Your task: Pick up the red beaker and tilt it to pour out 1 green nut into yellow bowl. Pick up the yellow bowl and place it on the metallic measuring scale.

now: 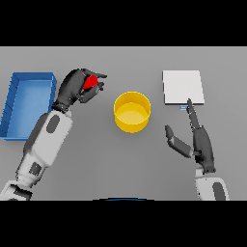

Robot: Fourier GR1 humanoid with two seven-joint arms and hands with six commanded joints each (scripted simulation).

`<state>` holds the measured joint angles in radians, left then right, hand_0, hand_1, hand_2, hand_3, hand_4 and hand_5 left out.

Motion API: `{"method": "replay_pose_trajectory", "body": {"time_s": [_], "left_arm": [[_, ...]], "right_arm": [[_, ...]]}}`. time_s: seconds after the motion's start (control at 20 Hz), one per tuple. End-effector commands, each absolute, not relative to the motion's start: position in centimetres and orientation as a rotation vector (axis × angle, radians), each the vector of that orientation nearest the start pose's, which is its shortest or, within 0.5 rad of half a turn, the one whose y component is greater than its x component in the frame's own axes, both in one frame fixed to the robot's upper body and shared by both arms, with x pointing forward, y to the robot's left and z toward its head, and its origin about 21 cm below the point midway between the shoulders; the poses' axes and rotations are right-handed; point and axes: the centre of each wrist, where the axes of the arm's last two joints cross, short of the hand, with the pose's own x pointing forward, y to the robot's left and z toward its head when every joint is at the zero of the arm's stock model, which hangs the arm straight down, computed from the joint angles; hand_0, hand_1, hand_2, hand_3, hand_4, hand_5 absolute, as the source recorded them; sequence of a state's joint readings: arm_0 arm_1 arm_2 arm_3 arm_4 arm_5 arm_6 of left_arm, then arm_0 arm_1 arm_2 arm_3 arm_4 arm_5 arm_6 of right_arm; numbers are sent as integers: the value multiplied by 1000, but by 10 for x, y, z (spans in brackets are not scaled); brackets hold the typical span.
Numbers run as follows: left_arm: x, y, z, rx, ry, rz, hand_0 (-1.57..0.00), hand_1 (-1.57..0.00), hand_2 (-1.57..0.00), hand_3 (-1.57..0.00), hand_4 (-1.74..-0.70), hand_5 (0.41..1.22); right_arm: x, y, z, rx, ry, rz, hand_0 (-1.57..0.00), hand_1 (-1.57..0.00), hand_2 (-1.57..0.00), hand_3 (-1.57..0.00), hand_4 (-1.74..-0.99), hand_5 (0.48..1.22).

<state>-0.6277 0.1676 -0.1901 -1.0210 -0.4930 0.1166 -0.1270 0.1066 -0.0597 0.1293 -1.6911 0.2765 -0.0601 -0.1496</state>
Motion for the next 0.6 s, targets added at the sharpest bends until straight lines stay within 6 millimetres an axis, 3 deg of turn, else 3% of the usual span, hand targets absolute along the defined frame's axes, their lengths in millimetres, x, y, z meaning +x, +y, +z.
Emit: {"method": "replay_pose_trajectory", "body": {"time_s": [0.0,0.15,0.35,0.5,0.55], "left_arm": [[382,168,49,438,-1743,-857,-1559,-1560,-1560,-1555,-1735,1128],[385,157,63,507,-1711,-1003,-1564,-1564,-1564,-1561,-1737,1149],[396,135,83,652,-1641,-1394,-1568,-1568,-1568,-1567,-1739,1177],[400,120,95,742,-1539,-1649,-1569,-1570,-1569,-1569,-1740,1199],[402,112,97,778,-1501,-1730,-1570,-1570,-1570,-1569,-1689,1203]], "right_arm": [[223,-217,7,-225,-1742,309,1,1,1,1,-1092,665],[222,-218,8,-225,-1733,303,1,1,1,1,-1096,670],[220,-214,8,-218,-1754,314,1,1,1,1,-1056,692],[222,-218,13,-225,-1747,311,1,1,1,1,-1068,689],[219,-215,9,-218,-1744,317,1,1,1,1,-1070,686]]}}
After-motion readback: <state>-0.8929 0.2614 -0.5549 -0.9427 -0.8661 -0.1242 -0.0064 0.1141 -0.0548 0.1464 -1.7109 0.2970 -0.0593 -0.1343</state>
